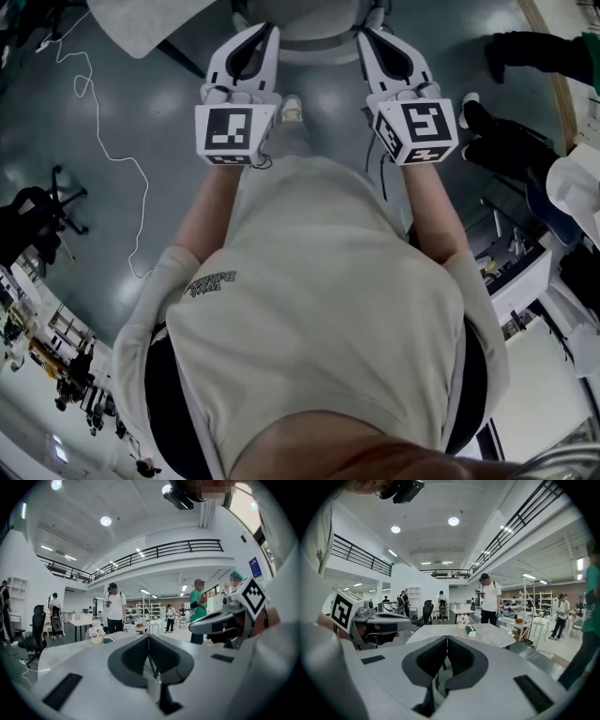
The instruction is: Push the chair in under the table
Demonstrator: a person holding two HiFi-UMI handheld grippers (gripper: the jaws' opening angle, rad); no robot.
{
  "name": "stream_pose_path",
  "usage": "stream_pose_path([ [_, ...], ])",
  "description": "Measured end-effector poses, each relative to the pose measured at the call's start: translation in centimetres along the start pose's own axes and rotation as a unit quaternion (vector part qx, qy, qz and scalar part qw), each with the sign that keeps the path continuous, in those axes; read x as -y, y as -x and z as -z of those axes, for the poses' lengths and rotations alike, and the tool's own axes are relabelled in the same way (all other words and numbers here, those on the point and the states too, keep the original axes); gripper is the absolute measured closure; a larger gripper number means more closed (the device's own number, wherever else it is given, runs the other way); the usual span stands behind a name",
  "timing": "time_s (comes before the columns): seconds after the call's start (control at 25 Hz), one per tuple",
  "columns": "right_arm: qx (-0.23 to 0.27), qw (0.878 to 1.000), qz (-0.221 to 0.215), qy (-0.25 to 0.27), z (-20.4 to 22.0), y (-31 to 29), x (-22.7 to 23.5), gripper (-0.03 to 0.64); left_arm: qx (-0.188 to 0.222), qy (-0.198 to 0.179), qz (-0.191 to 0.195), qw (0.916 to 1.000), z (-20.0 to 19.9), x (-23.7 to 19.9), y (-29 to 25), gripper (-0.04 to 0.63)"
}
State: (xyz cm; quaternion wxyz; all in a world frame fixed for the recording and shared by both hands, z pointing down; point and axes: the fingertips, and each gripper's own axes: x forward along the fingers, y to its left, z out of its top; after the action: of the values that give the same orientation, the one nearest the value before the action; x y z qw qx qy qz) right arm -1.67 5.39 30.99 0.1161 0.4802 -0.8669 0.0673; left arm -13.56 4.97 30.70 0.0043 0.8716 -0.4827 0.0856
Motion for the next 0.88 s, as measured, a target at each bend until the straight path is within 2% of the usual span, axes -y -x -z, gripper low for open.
stream_pose_path([
  [0.12,-0.008,1.0,0.007,0.003,-0.2,-2.6,1.1,0.607,-0.001,-0.006,0.011,0.9999,0.1,-1.8,-2.5,0.584],
  [0.36,-0.011,0.999,0.037,-0.001,-0.4,-5.4,4.3,0.607,0.028,-0.02,0.04,0.9986,-1.1,-4.2,-5.7,0.584],
  [0.68,-0.038,0.999,0.024,0.002,0.2,-7.9,6.8,0.607,-0.021,-0.017,0.048,0.9985,0.6,-4.7,-9.2,0.584],
  [0.88,-0.048,0.999,0.001,0.005,0.4,-9.0,7.6,0.607,-0.035,-0.009,0.038,0.9986,0.5,-4.8,-10.1,0.584],
])
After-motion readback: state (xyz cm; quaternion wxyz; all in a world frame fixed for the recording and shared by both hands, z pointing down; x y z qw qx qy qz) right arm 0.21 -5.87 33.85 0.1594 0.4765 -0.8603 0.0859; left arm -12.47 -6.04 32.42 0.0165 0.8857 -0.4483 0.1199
